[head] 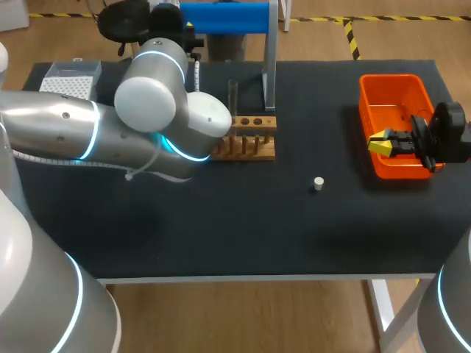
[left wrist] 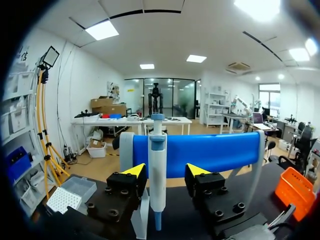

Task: Invert the test tube, pick up the pipette, mount the tip to pipette, aspirate from beaker and dispense into the tube, eject the tip, return the pipette, and cap with the stopper.

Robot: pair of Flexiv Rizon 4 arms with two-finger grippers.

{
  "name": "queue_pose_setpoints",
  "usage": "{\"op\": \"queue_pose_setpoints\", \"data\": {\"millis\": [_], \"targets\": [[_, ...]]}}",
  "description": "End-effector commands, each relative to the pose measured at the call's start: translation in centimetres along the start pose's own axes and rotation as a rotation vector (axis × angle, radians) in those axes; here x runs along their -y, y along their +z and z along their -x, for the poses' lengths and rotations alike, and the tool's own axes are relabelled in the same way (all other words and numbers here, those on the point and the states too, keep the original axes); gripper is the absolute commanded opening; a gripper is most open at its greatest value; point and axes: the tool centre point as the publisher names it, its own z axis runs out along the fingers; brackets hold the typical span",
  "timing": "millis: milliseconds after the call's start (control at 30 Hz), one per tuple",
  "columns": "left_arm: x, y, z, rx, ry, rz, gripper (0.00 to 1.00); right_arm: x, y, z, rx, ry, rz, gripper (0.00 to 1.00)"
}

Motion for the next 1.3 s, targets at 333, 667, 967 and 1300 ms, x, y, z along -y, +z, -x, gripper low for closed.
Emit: {"op": "queue_pose_setpoints", "data": {"millis": [333,667,967,1300], "targets": [[0.2,1.8,0.3,-0.009,0.018,0.010,0.55,0.0,0.0,0.0,0.000,0.000,-0.002,0.00],[0.3,2.8,0.6,-0.012,0.035,0.016,0.55,0.0,0.0,0.0,0.000,0.000,-0.002,0.00],[0.3,3.5,0.8,-0.015,0.047,0.023,0.49,0.0,0.0,0.0,0.000,0.000,-0.002,0.00],[0.2,3.9,1.1,-0.016,0.052,0.028,0.48,0.0,0.0,0.0,0.000,0.000,-0.002,0.00]]}}
